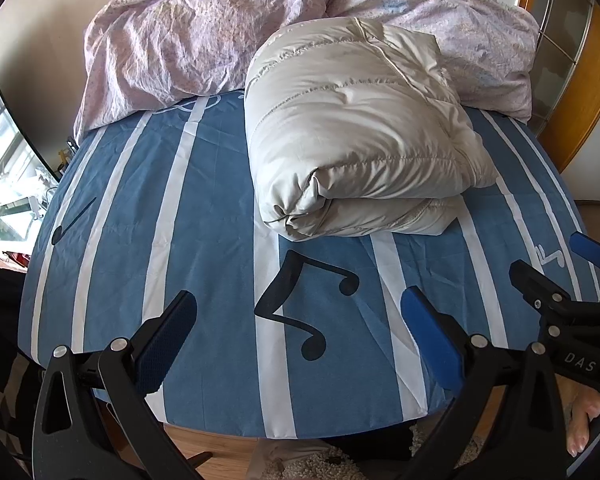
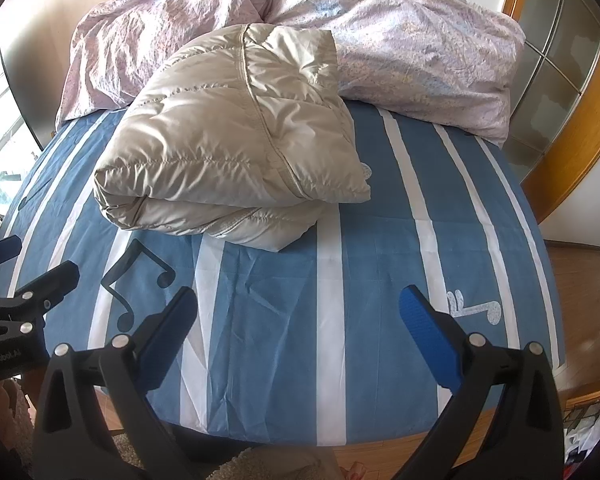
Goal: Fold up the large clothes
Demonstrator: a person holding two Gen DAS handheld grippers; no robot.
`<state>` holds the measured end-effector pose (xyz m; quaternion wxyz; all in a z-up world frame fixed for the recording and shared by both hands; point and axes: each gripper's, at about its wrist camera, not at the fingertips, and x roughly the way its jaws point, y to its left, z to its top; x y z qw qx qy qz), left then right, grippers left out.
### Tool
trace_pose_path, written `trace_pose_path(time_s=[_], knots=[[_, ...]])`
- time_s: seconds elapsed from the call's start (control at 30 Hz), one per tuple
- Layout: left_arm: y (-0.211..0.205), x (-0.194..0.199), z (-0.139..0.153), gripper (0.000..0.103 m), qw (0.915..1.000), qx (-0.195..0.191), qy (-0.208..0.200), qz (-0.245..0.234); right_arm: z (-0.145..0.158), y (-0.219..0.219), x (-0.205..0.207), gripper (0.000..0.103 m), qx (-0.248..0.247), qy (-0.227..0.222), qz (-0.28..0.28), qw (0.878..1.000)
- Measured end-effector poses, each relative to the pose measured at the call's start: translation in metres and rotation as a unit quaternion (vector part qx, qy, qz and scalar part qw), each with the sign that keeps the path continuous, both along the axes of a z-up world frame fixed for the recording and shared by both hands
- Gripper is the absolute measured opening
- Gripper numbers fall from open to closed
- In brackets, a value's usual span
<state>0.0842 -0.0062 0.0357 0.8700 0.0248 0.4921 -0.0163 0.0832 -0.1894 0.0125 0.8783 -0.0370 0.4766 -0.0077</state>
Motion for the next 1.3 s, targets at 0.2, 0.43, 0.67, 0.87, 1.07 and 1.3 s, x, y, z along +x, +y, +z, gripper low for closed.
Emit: trace_pose_path(time_s=[0.2, 0.43, 0.67, 0.87, 1.07, 1.3], knots=[[0.0003, 0.0000, -0.0001, 0.102, 1.0000, 0.000, 0.001, 0.001, 0.0003, -0.0006, 0.0008, 0.101, 0.000, 0.000, 0.000, 1.000], [0.0014, 0.0006, 0.0001, 0.102, 1.0000, -0.001, 0.001, 0.001, 0.0000, -0.0009, 0.0009, 0.101, 0.000, 0.000, 0.000, 1.000], [0.0024, 0.0006, 0.0006, 0.102, 1.0000, -0.002, 0.002, 0.000, -0.0002, -0.0007, 0.0013, 0.101, 0.000, 0.000, 0.000, 1.000], [0.0043, 0.0013, 0.0011, 0.102, 1.0000, -0.002, -0.002, 0.000, 0.0004, -0.0012, 0.0022, 0.101, 0.000, 0.000, 0.001, 1.000], [0.0042, 0.0009, 0.0024, 0.102, 1.0000, -0.002, -0.006, -0.002, 0.0008, -0.0011, 0.0019, 0.101, 0.000, -0.001, 0.001, 1.000], [0.0043, 0.0017, 0.0019, 0.102, 1.0000, -0.004, -0.001, -0.001, 0.0014, -0.0016, 0.0022, 0.101, 0.000, -0.001, 0.001, 1.000]])
